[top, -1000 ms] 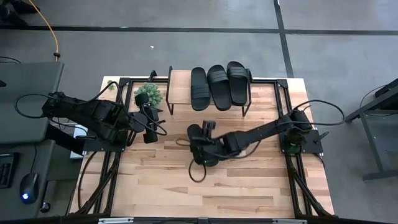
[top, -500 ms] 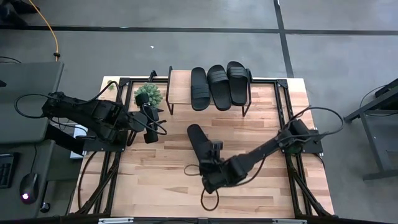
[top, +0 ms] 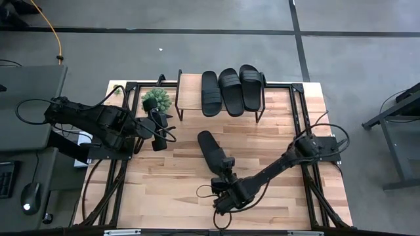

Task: Pick and place slides into the shelf
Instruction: Put the black slide on the shelf

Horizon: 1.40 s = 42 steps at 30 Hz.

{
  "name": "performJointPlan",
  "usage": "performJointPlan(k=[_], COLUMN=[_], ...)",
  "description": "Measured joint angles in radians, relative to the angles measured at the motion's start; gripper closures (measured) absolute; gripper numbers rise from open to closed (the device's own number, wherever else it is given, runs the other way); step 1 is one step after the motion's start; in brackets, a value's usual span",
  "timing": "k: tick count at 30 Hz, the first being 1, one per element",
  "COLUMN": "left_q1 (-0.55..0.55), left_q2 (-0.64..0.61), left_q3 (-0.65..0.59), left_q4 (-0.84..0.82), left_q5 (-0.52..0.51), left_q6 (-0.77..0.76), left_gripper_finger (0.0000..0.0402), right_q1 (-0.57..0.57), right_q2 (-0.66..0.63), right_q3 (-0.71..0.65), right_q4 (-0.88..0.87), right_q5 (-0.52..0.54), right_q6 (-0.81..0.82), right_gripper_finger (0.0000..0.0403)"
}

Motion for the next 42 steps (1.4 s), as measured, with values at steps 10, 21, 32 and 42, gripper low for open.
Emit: performJointPlan(k=[10, 21, 32, 42], left_q1=[0.0, 0.0, 0.0, 0.0], left_q2=[0.0, 0.0, 0.0, 0.0], left_q3=[0.0, 0.0, 0.0, 0.0], left_q4=[0.0, 0.0, 0.0, -0.001], left_q5=[0.003, 0.003, 0.003, 0.003], left_q6=[0.0, 0.0, -0.001, 0.0], left_gripper_finger=[0.0231, 0.0231, 0.0231, 0.0232], right_q1=[-0.017, -0.017, -0.017, -0.017], right_q2=[0.049, 0.049, 0.049, 0.1], right_q3=[0.0, 0.0, 0.0, 0.0], right_q4=[-0.028, -0.022, -0.019, -0.016], right_q5=[0.033, 0.085, 0.085, 0.093], right_q6=[0.064, 0.07, 0.091, 0.089], right_gripper_finger=[0.0214, 0.0214, 0.0214, 0.0214])
